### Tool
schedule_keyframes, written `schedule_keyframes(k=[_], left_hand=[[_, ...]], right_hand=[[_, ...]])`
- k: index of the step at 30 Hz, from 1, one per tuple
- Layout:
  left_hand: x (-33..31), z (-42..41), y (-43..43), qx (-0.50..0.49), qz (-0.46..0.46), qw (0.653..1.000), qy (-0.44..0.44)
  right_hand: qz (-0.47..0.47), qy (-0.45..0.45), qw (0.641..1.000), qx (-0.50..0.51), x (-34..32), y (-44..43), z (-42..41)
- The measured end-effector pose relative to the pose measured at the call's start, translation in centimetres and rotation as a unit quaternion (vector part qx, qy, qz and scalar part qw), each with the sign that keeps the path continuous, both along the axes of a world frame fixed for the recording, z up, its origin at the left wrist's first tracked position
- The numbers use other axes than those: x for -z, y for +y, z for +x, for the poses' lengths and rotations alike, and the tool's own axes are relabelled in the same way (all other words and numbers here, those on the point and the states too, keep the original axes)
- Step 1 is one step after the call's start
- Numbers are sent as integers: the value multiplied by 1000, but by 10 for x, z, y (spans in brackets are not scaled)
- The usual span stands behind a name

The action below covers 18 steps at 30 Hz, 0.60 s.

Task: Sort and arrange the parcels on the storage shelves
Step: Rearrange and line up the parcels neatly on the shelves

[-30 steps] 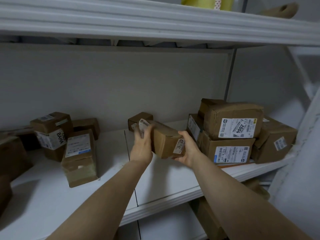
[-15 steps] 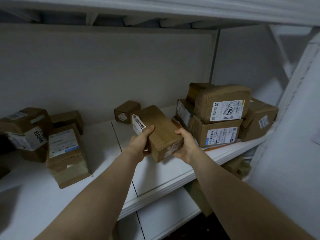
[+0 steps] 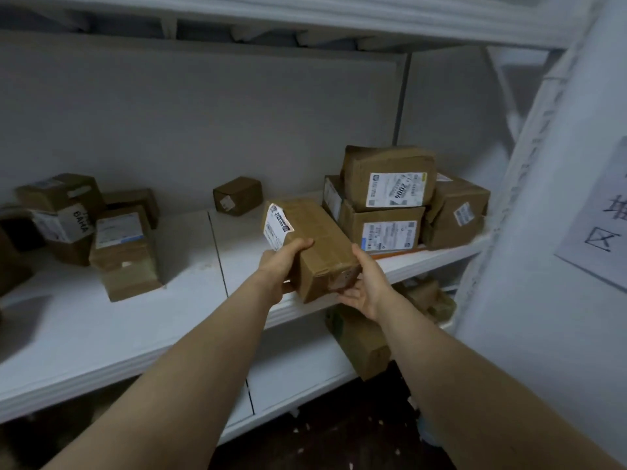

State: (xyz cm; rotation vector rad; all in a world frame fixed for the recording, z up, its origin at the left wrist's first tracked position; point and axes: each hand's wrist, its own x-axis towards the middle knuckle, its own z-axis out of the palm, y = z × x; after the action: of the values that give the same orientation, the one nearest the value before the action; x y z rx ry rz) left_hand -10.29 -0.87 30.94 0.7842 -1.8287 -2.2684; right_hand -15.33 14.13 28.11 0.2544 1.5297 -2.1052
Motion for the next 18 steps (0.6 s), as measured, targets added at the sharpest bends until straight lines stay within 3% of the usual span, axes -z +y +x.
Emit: schedule_keyframes(k=[10,13,18], left_hand=[[34,58,138,13,1,998,-60],[48,71,164,2,-24,997,-76],[87,83,170,8,4,986,-168]], right_hand=[[166,4,985,-39,21,142,56],[269,103,956,-57,37,164,61],[335,219,904,-152,59,164,82]])
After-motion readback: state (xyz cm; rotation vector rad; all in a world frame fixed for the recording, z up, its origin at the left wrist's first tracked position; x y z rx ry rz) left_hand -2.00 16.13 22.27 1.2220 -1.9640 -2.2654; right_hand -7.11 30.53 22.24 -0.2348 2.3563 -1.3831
